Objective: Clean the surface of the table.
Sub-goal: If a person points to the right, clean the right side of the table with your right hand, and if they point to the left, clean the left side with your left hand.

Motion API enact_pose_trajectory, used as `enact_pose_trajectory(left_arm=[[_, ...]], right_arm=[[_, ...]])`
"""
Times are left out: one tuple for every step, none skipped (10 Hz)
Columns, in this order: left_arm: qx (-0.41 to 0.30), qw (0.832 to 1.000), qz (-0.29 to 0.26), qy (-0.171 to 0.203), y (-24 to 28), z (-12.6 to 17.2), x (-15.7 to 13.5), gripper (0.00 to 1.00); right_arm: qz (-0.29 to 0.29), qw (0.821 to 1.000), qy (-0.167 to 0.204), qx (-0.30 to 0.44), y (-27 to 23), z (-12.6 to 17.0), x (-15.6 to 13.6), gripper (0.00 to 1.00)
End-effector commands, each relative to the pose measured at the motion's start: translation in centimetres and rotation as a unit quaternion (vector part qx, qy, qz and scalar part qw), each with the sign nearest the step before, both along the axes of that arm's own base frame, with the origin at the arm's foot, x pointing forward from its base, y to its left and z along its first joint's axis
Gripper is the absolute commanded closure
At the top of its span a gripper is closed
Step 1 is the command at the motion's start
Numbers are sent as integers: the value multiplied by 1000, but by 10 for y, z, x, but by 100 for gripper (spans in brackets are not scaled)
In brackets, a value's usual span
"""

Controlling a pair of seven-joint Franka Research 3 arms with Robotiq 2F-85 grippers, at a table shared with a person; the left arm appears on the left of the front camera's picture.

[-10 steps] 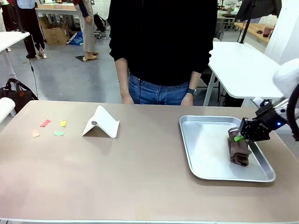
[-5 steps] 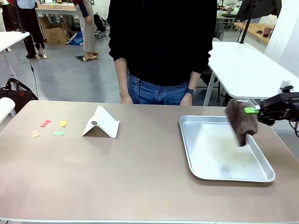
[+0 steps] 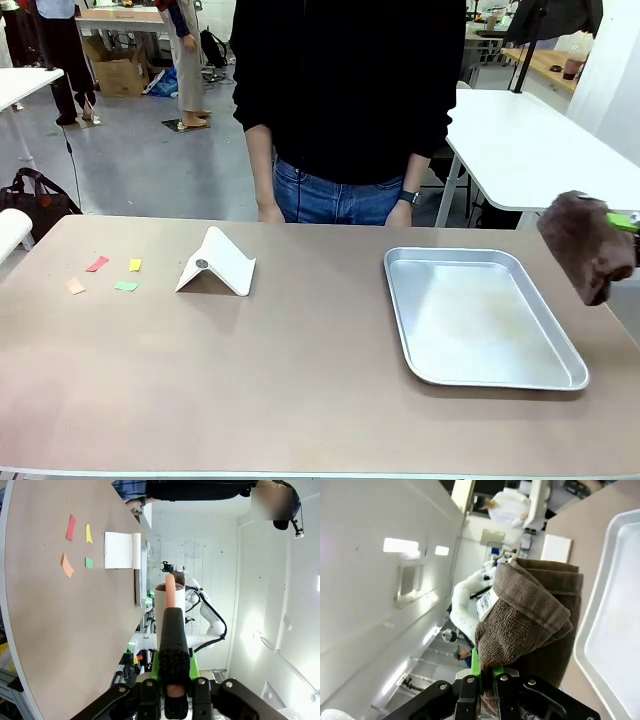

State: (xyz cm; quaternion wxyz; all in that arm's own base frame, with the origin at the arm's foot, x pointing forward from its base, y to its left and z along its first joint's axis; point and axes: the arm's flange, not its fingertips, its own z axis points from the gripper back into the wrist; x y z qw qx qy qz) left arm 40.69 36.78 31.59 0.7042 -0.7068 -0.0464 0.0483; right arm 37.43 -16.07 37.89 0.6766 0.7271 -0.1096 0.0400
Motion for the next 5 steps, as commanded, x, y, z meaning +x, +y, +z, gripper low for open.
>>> enact_pose_trajectory(left_arm=[[-8, 1000, 0, -11, 1, 5, -3, 100], [-8, 1000, 0, -11, 1, 5, -3, 100], [-8, 1000, 0, -11, 1, 5, -3, 100], [-8, 1000, 0, -11, 1, 5, -3, 100], [-8, 1000, 0, -11, 1, 5, -3, 100]], right_arm=[[-34, 999, 15, -21, -34, -5, -11, 90], [-57, 998, 20, -29, -45, -9, -16, 90], [-60, 998, 11, -34, -46, -13, -17, 90], [-55, 997, 19, -52, -40, -15, -14, 90], [-63, 992, 49, -93, -28, -15, -9, 90]])
